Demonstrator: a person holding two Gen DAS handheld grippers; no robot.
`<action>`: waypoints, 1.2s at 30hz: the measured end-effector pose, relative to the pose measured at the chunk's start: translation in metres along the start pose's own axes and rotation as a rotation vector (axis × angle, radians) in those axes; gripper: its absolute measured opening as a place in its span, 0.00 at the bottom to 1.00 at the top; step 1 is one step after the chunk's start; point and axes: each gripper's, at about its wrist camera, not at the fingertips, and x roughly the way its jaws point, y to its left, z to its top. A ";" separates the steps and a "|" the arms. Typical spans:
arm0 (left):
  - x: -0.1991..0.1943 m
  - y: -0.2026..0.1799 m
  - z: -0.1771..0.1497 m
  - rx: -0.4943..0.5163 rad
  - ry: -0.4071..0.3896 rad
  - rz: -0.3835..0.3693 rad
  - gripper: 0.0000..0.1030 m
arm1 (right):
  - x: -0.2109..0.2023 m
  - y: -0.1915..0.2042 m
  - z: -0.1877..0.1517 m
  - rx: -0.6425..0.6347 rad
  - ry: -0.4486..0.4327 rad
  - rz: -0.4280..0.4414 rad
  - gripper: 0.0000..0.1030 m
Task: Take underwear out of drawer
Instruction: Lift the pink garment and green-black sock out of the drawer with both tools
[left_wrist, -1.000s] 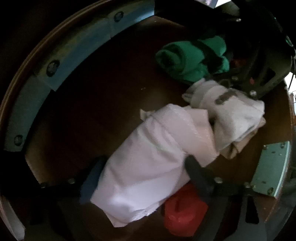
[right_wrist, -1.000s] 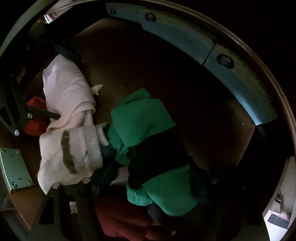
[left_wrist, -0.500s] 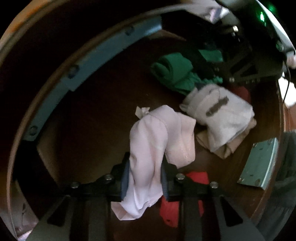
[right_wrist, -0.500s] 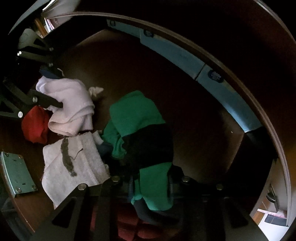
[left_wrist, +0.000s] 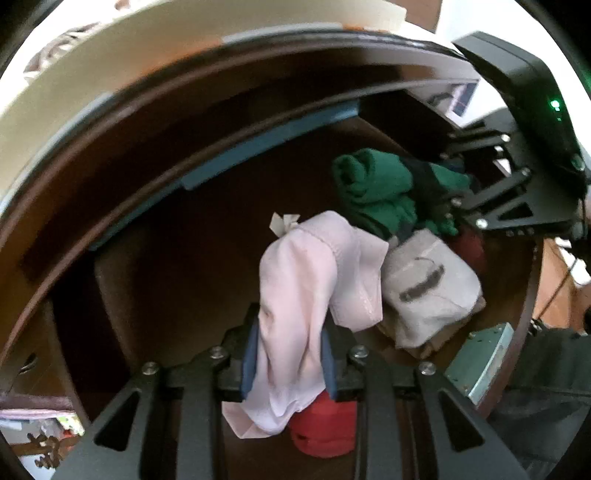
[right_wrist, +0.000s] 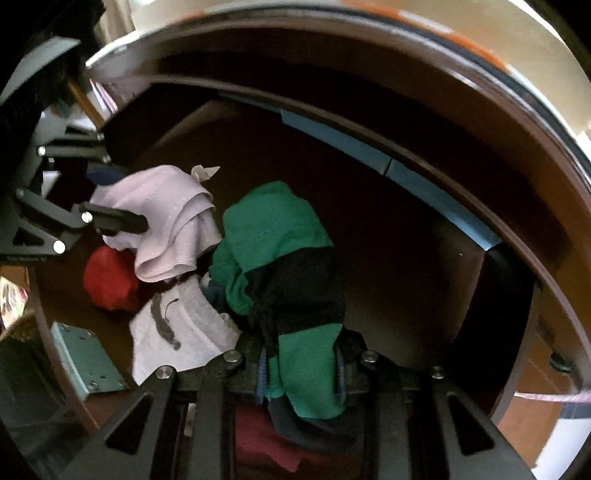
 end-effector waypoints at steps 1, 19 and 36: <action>-0.003 0.002 -0.002 -0.017 -0.017 0.001 0.26 | -0.002 -0.001 -0.002 0.014 -0.020 0.011 0.28; -0.067 0.012 -0.020 -0.084 -0.259 0.071 0.26 | -0.063 -0.041 -0.038 0.123 -0.310 0.091 0.28; -0.099 0.016 -0.059 -0.125 -0.406 0.089 0.26 | -0.084 -0.035 -0.046 0.111 -0.431 0.075 0.28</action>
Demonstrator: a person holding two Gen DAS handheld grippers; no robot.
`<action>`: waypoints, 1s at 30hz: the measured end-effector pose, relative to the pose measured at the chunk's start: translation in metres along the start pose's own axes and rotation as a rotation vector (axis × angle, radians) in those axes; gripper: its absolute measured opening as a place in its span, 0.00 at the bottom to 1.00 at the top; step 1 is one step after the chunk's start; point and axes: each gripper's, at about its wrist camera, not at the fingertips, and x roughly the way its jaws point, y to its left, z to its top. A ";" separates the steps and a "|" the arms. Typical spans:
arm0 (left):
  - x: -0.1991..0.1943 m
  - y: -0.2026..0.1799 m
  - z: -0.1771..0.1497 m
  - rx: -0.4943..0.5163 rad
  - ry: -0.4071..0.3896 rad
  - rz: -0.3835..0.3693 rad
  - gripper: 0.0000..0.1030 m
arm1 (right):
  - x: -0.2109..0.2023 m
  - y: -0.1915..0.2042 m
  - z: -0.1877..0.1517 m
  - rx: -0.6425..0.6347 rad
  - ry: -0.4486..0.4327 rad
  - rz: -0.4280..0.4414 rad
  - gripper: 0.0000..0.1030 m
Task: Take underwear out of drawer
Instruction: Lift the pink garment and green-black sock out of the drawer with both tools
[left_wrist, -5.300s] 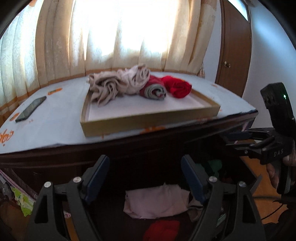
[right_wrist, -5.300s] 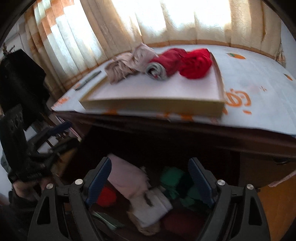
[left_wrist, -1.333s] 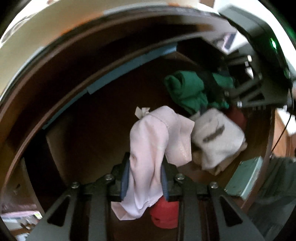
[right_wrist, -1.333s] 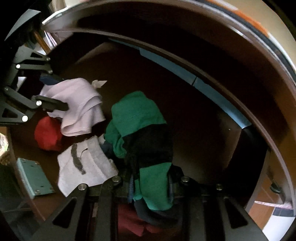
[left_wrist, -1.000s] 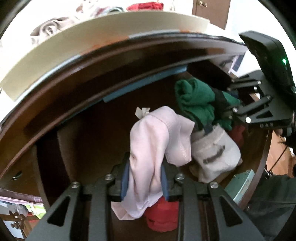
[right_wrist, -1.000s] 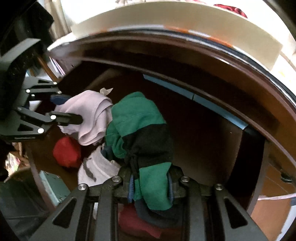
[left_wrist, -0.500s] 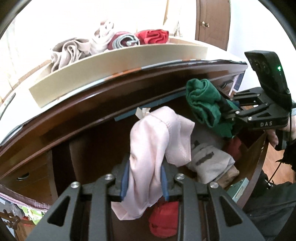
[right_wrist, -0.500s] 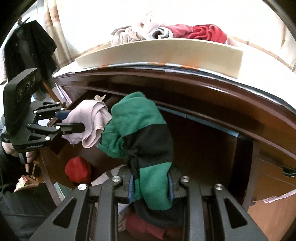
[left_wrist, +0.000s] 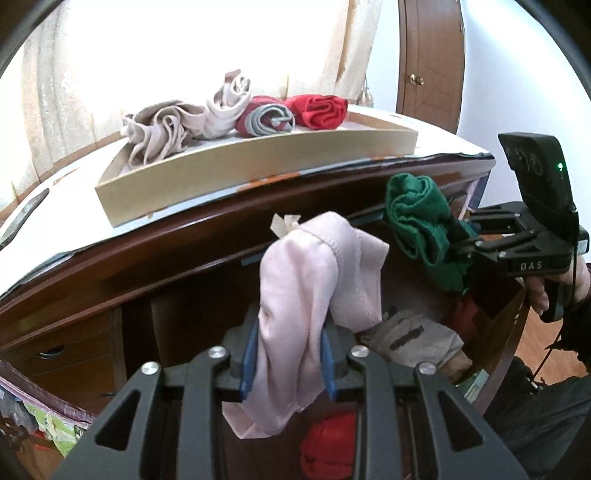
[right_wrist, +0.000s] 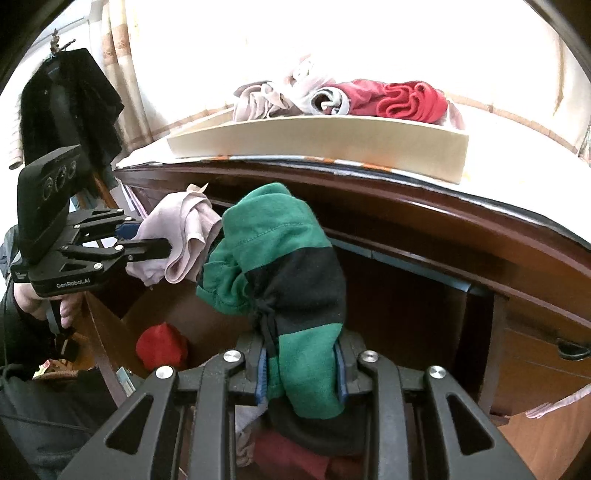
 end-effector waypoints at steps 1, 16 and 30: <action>-0.002 0.000 -0.001 0.001 -0.007 0.003 0.26 | -0.001 0.000 -0.001 0.001 -0.006 -0.002 0.29; -0.027 -0.003 -0.010 -0.018 -0.106 0.052 0.26 | -0.023 0.003 -0.003 -0.011 -0.148 0.010 0.29; -0.040 0.008 -0.009 -0.078 -0.199 0.062 0.26 | -0.027 0.006 -0.005 -0.031 -0.204 0.002 0.29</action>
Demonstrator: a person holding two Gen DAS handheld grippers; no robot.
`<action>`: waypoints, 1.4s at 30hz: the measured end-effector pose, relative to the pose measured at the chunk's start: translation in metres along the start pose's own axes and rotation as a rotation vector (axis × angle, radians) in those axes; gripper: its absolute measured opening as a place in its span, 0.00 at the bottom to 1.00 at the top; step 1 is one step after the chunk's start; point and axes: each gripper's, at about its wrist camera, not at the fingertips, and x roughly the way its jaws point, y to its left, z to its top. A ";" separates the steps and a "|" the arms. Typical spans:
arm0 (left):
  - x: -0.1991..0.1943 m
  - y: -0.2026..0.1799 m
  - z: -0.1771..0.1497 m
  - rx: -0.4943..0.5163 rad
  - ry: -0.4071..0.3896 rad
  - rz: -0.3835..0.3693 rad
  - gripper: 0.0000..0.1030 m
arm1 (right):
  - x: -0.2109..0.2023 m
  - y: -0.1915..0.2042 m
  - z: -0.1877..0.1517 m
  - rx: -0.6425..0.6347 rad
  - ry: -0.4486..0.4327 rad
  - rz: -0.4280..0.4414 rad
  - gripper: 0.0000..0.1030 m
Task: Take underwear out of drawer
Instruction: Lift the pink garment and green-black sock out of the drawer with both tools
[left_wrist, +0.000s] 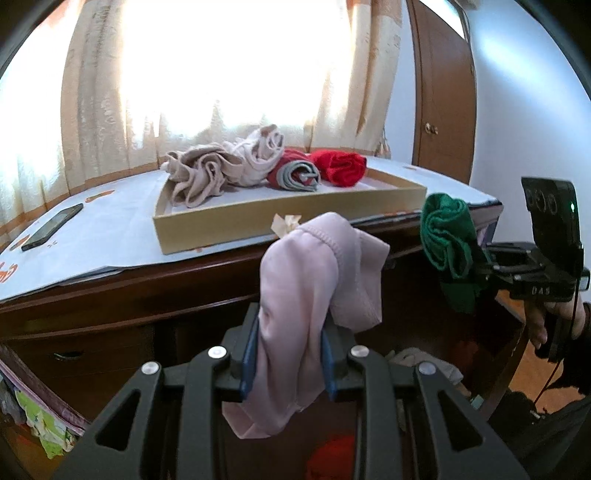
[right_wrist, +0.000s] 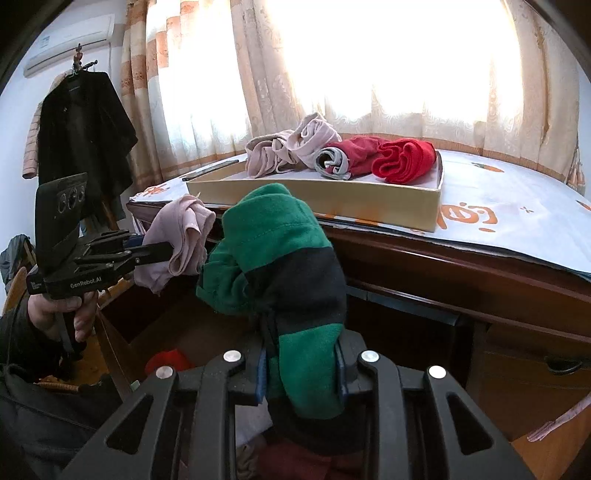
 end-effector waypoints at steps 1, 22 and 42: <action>0.000 0.001 0.000 -0.006 -0.003 0.000 0.26 | 0.000 0.001 -0.001 -0.001 -0.002 -0.001 0.29; -0.008 0.008 -0.001 -0.068 -0.100 0.059 0.26 | -0.016 0.010 -0.004 -0.050 -0.091 -0.006 0.29; -0.019 0.008 0.003 -0.096 -0.163 0.071 0.26 | -0.030 0.010 -0.004 -0.050 -0.171 0.022 0.29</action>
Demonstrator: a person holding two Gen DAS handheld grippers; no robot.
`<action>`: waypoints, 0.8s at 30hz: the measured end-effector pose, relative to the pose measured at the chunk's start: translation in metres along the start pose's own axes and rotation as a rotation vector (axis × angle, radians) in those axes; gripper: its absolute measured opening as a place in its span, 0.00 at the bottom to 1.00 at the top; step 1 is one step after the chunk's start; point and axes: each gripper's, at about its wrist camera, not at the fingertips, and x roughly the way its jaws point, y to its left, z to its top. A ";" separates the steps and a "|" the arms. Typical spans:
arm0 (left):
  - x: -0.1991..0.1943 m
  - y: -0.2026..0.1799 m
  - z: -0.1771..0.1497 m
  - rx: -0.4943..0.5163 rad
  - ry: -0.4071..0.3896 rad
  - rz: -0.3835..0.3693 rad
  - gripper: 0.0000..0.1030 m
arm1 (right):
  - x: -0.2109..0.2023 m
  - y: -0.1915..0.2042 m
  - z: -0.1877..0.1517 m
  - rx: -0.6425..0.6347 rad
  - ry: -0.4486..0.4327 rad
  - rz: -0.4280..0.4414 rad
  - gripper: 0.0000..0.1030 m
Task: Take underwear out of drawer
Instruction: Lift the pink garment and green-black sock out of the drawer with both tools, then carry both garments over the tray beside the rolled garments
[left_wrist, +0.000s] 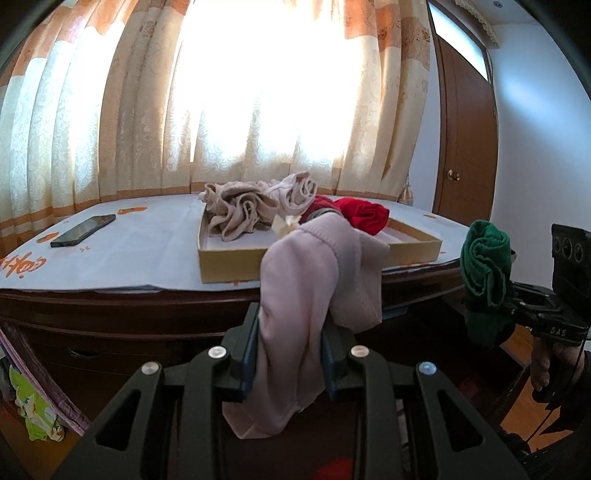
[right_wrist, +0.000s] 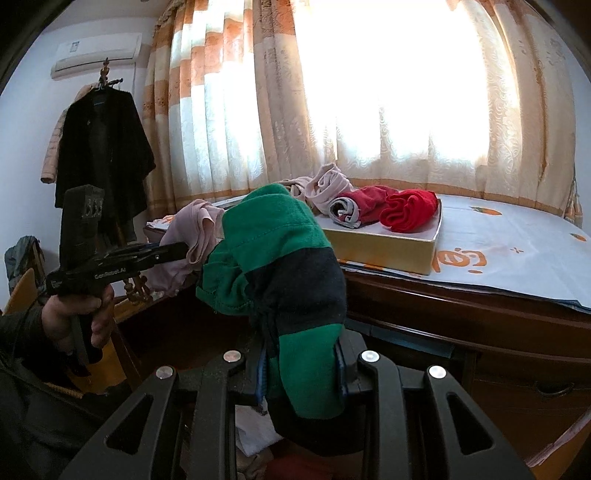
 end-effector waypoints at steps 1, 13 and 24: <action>-0.001 -0.001 0.001 0.002 -0.005 0.000 0.26 | -0.001 0.000 0.001 0.002 -0.003 0.001 0.29; -0.018 -0.007 0.017 0.006 -0.064 -0.002 0.26 | -0.011 0.005 0.014 -0.012 -0.052 0.011 0.29; -0.022 -0.008 0.027 0.006 -0.079 -0.006 0.26 | -0.016 0.004 0.031 -0.012 -0.070 0.020 0.29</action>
